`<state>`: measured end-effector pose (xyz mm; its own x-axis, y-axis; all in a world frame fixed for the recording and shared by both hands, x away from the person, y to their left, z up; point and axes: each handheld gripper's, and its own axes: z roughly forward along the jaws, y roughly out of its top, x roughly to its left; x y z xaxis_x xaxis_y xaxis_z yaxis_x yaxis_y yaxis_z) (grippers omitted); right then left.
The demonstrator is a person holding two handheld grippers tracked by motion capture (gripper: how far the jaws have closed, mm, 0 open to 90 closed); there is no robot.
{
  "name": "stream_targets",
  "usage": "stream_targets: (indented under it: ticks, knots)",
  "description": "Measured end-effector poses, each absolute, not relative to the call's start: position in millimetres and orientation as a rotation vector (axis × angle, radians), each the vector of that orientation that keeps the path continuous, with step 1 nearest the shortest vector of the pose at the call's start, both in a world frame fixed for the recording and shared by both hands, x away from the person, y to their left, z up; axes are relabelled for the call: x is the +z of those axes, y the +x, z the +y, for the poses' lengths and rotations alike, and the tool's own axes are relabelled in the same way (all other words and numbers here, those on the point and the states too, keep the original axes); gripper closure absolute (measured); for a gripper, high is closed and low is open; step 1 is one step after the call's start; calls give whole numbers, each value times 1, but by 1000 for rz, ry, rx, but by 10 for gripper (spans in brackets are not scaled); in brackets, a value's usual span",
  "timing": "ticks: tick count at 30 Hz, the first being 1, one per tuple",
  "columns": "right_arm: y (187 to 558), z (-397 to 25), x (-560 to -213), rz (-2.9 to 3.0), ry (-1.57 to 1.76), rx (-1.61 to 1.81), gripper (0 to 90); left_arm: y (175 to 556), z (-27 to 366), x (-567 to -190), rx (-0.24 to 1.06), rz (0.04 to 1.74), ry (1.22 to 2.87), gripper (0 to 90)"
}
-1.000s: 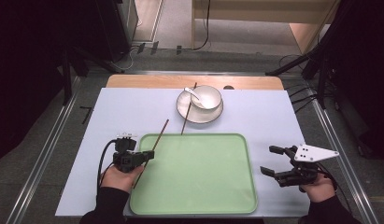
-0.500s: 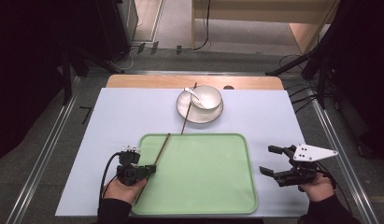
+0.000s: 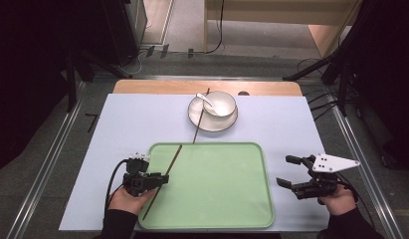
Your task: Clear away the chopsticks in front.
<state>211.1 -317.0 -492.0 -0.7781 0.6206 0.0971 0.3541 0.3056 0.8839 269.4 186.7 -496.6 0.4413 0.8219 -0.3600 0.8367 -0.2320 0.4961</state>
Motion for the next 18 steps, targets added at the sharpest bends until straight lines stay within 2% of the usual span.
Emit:
stream_targets:
  ticks: [2, 5, 18]
  knots:
    - [211, -317, -492, 2315, 893, 1459, 176, 271, 187, -491, -2, 1346, 2057, 503]
    - [211, -317, -492, 2311, 899, 1453, 176, 277, 184, -489, -7, 1275, 2075, 373]
    - [211, -319, -493, 2301, 918, 1453, 176, 336, 153, -459, 7, 1211, 2090, 349]
